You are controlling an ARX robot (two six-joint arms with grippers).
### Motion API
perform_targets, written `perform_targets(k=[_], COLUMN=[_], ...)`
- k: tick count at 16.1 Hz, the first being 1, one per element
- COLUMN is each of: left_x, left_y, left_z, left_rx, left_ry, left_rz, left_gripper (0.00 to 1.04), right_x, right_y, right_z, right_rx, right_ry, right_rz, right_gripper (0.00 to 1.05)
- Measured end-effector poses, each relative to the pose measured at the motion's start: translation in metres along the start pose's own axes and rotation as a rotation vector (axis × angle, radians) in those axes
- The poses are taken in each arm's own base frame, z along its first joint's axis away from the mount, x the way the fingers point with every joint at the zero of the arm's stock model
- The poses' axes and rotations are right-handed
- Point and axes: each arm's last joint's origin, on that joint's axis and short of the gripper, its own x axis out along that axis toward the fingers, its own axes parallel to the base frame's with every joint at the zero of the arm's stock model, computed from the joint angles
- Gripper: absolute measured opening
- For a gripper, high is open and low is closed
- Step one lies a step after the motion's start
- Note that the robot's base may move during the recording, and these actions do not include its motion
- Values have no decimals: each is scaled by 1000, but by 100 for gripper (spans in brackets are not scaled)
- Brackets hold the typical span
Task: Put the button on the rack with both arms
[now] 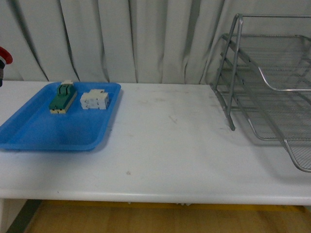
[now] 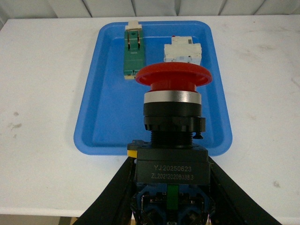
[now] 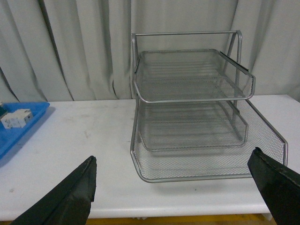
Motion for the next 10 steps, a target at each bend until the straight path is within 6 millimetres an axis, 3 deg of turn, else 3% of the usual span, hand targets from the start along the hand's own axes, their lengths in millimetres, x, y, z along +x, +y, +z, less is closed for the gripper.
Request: perform_targets(k=[10], left_x=[1], left_y=[-9], left_z=[-6], left_rx=[-5], left_ry=[9], left_rz=[-10], left_gripper=[36], right_x=[0], right_y=[0], right_z=[0], right_rx=[0], right_ry=[0], right_rz=[0], right_gripper=[98])
